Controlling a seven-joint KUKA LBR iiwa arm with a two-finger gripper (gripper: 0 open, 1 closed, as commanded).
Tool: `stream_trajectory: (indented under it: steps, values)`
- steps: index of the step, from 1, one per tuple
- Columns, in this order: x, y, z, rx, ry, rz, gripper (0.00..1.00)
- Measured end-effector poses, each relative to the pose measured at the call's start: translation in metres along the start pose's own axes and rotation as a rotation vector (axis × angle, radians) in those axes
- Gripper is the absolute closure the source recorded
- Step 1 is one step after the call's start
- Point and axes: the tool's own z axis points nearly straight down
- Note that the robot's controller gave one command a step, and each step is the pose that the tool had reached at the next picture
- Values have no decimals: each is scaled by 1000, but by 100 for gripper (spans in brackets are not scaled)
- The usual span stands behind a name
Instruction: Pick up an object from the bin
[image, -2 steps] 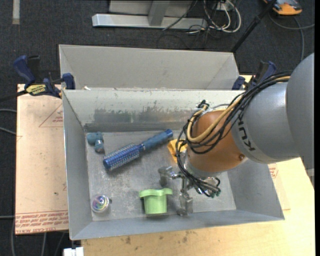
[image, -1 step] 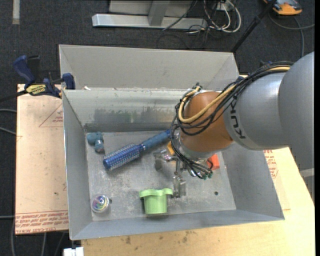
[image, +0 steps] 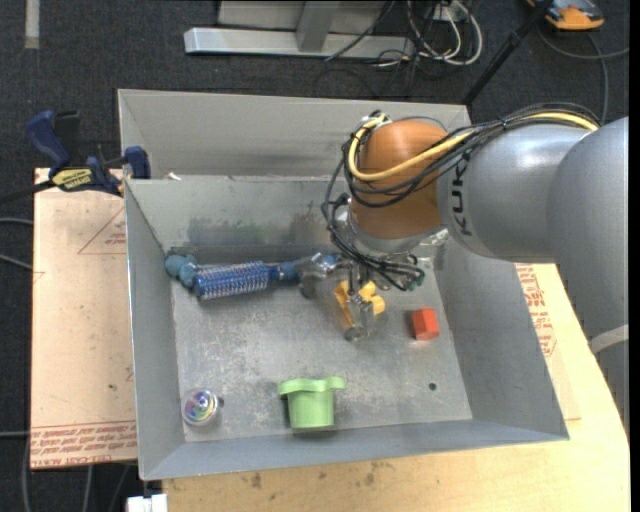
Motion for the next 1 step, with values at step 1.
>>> stream_trajectory:
  steps: [1]
  values:
    - [74,-28,-24,3,1,-273,0]
